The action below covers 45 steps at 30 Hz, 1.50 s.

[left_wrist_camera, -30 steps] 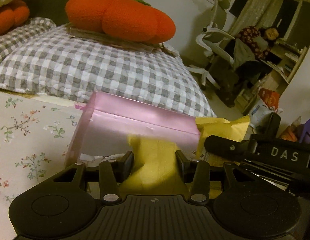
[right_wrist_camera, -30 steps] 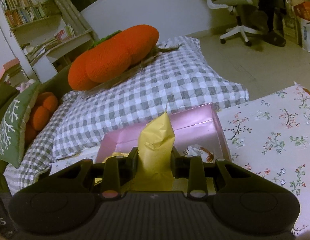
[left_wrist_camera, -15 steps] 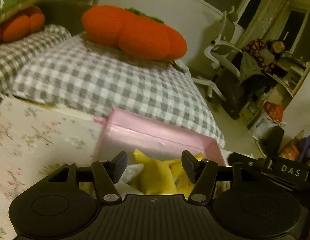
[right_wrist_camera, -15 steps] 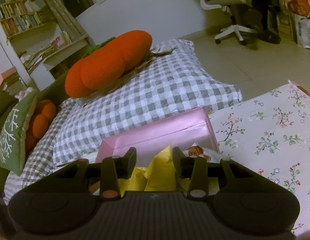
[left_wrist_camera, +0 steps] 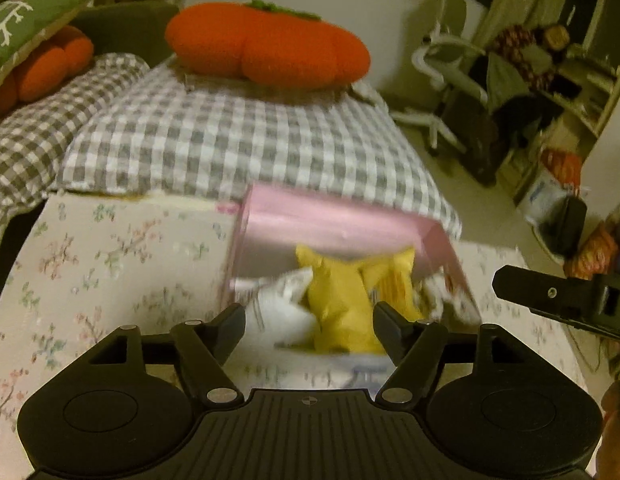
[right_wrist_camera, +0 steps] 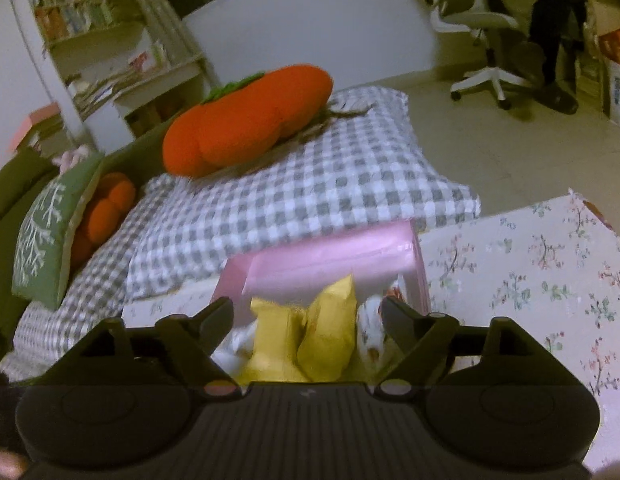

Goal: Organize snacks
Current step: 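Withdraw both tools from the box toward the remaining snacks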

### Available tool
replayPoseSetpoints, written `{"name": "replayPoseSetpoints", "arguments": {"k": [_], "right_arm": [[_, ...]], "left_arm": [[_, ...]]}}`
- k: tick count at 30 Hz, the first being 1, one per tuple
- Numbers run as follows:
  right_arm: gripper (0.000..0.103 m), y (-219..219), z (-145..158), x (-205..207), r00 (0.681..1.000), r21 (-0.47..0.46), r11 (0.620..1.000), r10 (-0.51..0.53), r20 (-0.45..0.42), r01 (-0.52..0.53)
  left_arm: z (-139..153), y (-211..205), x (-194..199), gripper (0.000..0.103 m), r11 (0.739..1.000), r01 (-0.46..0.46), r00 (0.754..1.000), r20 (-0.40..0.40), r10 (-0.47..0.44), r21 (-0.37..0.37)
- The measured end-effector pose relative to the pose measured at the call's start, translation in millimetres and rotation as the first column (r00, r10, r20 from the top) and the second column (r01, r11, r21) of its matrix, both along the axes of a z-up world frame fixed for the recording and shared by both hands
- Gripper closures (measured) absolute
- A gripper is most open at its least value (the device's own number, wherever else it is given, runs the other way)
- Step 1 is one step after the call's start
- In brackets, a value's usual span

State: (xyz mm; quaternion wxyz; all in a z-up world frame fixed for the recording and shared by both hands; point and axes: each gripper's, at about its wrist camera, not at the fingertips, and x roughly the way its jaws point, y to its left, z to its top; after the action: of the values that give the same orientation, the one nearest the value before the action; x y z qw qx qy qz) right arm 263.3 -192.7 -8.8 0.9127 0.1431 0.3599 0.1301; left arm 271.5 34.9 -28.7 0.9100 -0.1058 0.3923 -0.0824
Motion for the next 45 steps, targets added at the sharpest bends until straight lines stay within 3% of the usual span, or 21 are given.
{"name": "replayPoseSetpoints", "arguments": {"k": [13,15,26,36,45], "right_arm": [[0.018,-14.5,-14.5,-40.6,0.986,-0.043,0.999,0.003,-0.166,-0.010],[0.011,-9.6,-17.4,-44.6,0.982,-0.067,0.997,0.019,-0.186,-0.032],[0.010,-4.6,-35.1,-72.0,0.959,-0.131,0.988,0.041,-0.281,-0.081],[0.026,8.4,-46.7,-71.9,0.927,-0.047,0.983,0.151,-0.343,-0.177],[0.028,17.9,-54.4,-75.7,0.906,-0.060,0.970,0.196,-0.375,-0.234]], "left_arm": [[-12.7,-8.2,-50.0,0.027,0.997,0.070,0.989,-0.130,-0.064,0.041],[-16.2,-9.9,-52.7,0.027,0.996,0.085,0.985,-0.151,-0.079,0.033],[-14.6,-6.5,-62.4,0.022,0.997,0.070,0.987,-0.148,-0.066,0.025],[-22.7,-18.0,-57.5,0.018,0.994,0.113,0.979,-0.172,-0.109,0.014],[-30.2,-21.3,-53.6,0.018,0.993,0.122,0.974,-0.194,-0.120,0.000]]}}
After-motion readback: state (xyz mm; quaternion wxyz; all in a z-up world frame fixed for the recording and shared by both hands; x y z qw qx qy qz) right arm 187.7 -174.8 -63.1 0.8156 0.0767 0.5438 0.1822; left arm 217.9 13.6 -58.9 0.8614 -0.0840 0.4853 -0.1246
